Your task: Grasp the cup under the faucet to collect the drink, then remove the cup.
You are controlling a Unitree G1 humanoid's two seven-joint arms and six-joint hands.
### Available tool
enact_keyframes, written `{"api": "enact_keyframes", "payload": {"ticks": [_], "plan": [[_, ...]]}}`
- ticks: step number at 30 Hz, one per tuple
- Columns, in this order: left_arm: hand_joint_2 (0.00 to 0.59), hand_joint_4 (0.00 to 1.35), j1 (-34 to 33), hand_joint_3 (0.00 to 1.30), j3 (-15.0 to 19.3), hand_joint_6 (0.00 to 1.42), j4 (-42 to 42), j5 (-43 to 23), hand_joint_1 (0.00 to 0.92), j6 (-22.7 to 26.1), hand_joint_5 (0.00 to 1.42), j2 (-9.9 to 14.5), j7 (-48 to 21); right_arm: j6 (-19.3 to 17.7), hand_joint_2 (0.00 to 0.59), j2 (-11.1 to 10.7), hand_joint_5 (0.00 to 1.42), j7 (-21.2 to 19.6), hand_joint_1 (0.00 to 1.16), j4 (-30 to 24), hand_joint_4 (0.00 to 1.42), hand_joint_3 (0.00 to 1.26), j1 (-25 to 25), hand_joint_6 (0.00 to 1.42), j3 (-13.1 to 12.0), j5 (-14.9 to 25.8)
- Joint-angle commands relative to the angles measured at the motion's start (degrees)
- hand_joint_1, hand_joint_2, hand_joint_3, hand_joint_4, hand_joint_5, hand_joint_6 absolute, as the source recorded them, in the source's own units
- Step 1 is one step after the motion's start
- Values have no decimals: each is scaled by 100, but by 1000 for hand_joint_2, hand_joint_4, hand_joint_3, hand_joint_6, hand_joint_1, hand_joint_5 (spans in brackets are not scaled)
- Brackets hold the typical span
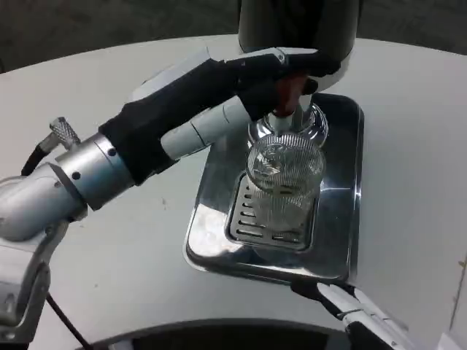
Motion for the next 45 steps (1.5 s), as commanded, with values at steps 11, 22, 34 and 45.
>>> {"api": "enact_keyframes", "payload": {"ticks": [11,22,34,45], "plan": [[78,154,142,277,-204,58,170,310,0,-351,196,188,-175,-14,506,39,0,-74,734,-81,63,102,129,0,49,-25],[78,162,167,298,-294,58,321,556,0,-715,197,261,-99,22,506,39,0,-75,734,-81,63,102,105,0,40,-20],[79,164,172,302,-403,58,350,803,0,-1013,197,340,2,77,506,76,0,-93,734,-81,64,102,67,0,81,-48],[80,164,236,308,-471,58,335,992,0,-1228,197,436,88,118,506,125,0,-91,734,-81,73,103,45,0,150,-116]]}}
